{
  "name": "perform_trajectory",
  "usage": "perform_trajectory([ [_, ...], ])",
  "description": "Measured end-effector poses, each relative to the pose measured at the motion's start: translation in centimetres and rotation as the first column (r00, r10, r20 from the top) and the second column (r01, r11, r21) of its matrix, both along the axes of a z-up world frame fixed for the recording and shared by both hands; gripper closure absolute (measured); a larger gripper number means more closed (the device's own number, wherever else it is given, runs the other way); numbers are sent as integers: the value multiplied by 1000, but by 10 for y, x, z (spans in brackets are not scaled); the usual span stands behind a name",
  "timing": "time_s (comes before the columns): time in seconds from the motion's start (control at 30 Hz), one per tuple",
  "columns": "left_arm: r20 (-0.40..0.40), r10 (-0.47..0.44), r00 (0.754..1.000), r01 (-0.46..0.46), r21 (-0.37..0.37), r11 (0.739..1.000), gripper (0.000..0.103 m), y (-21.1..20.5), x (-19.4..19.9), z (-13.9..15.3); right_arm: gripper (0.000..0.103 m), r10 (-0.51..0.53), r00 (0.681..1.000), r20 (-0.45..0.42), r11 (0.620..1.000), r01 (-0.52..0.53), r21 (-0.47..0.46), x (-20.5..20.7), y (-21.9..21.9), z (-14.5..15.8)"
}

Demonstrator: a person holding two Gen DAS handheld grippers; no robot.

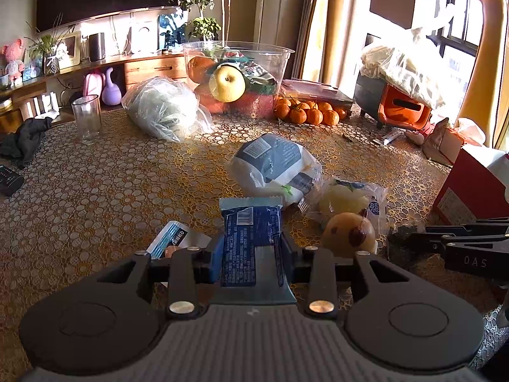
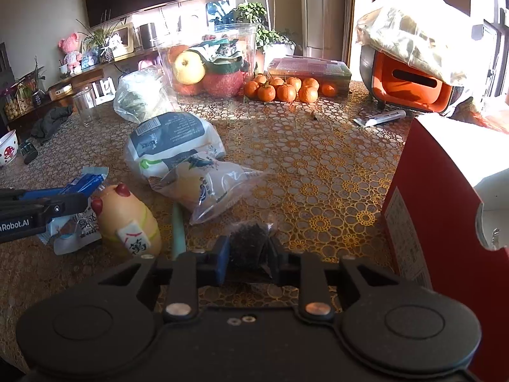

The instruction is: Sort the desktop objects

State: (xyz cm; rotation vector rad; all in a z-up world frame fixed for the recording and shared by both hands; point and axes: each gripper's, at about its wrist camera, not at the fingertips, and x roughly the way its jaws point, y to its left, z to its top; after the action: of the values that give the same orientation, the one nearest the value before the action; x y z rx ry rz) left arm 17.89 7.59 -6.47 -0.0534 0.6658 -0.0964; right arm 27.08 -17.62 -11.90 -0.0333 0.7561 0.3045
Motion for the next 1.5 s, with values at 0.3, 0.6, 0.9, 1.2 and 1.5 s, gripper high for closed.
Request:
perform_trajectory([
  [0.3,8,-7,1000,7,6,1000,68,-12,-22,10,74,36,999,-11,999,-36,-30,-8,3,4],
  [0.6,-3,9,1000,-9,-6,1000,68,-11,-24,9,38,2,998,-56,1000,-2,-5,8,11,-9],
  [0.9,-11,4,1000,-4,-12,1000,68,-13,-23,6,62,-5,997,-71,1000,3,-29,12,14,-19],
  [1.2,-2,-1,1000,1,3,1000,68,-19,-31,15,74,9,999,-43,1000,-10,-10,2,8,-6],
  [1.5,28,-12,1000,12,5,1000,68,-35,-52,37,75,30,1000,-11,999,-29,36,-26,-7,26],
])
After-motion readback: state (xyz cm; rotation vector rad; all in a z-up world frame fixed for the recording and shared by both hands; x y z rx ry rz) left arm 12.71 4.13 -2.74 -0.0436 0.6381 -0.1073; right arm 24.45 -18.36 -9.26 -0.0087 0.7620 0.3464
